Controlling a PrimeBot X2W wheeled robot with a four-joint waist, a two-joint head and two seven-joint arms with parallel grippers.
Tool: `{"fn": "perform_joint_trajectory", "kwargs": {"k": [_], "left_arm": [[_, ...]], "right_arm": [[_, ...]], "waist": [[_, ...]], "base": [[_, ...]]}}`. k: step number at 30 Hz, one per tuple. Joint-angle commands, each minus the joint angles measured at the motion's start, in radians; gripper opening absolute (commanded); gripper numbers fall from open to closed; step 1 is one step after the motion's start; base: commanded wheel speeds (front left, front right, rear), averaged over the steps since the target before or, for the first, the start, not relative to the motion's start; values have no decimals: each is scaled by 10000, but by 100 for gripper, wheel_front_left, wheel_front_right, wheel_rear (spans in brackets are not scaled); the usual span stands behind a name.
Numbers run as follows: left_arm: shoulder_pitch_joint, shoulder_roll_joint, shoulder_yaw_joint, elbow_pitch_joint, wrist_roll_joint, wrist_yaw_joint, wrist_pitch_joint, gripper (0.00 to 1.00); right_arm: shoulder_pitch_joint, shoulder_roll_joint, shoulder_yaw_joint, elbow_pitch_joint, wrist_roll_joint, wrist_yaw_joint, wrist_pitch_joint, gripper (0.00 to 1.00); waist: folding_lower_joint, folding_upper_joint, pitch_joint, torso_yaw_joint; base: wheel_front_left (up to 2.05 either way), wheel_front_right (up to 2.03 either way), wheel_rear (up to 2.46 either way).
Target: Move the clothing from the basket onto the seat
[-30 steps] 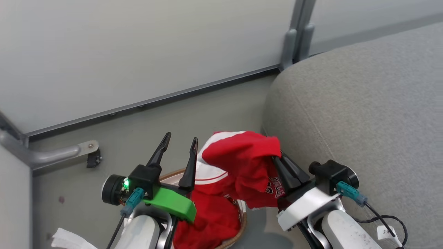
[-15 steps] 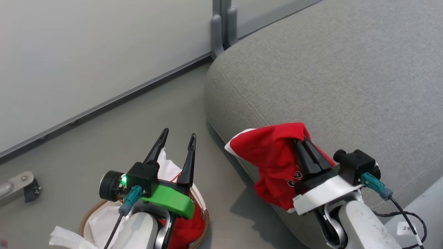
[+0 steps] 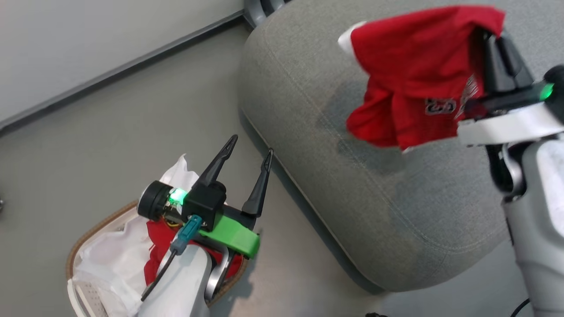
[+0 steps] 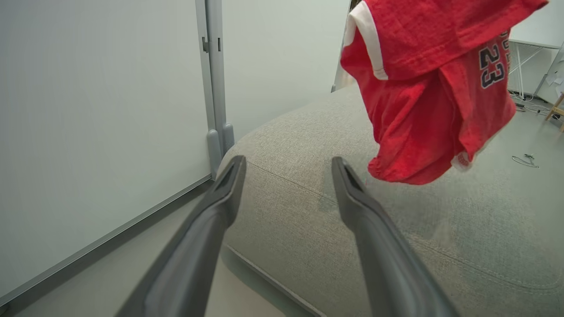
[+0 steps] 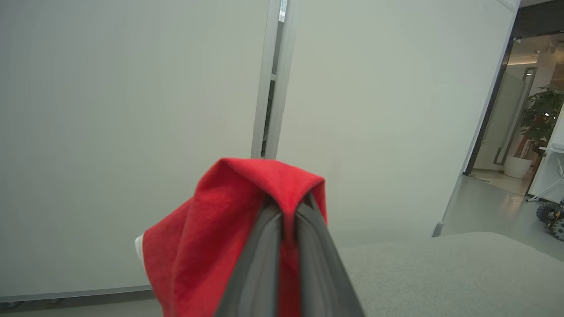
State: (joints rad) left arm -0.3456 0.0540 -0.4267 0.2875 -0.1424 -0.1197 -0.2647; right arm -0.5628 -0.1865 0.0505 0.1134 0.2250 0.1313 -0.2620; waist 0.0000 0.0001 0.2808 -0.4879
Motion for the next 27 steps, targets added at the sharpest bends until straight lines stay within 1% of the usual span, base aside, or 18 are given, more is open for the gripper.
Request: {"fn": "perform_joint_trajectory", "kwargs": {"k": [1, 5, 9, 12, 16, 18, 22, 25, 27], "left_arm": [[-273, 199, -67, -25, 98, -39, 5, 100], [-776, 460, -360, -48, 291, -100, 5, 100], [-1235, 600, -603, -79, 318, -109, 5, 100], [-1558, 667, -771, -102, 248, -119, 5, 100], [-1884, 736, -1045, -61, 147, -121, 5, 100], [-2009, 753, -1119, -32, 92, -122, 5, 100], [-2115, 757, -1221, 1, 14, -123, 5, 100], [-2016, 767, -1312, 72, -45, -124, 5, 100], [-1880, 745, -1304, 100, -114, -124, 5, 100]], "right_arm": [[-496, -143, -148, 171, -47, -10, -43, 0], [-1938, -558, -633, 702, -258, -10, -43, 0], [-2981, -827, -974, 1369, -544, -10, -40, 0], [-3653, -950, -1190, 2096, -865, -10, -34, 0], [-4065, -793, -1909, 3210, -1188, -10, -33, 0], [-4074, -668, -2347, 3645, -1427, -10, -34, 0], [-3458, -511, -3360, 4505, -2006, -12, -33, 0], [-2808, -310, -4277, 4963, -2484, -10, -34, 0], [-2364, -241, -4702, 5121, -2627, -12, -34, 0]], "waist": [[0, -1, 1191, 599], [0, -1, 2018, 998], [0, -1, 2757, 1401], [0, -1, 3186, 1689], [0, -1, 3608, 2006], [0, -1, 3748, 2127], [0, -1, 3776, 2248], [0, -1, 3570, 2256], [0, -1, 3370, 2227]], "base": [[0, 0, 0], [0, 0, 0], [0, 0, 0], [0, 0, 0], [0, 0, 0], [0, 0, 0], [0, 0, 0], [0, 0, 0], [0, 0, 0]]}}
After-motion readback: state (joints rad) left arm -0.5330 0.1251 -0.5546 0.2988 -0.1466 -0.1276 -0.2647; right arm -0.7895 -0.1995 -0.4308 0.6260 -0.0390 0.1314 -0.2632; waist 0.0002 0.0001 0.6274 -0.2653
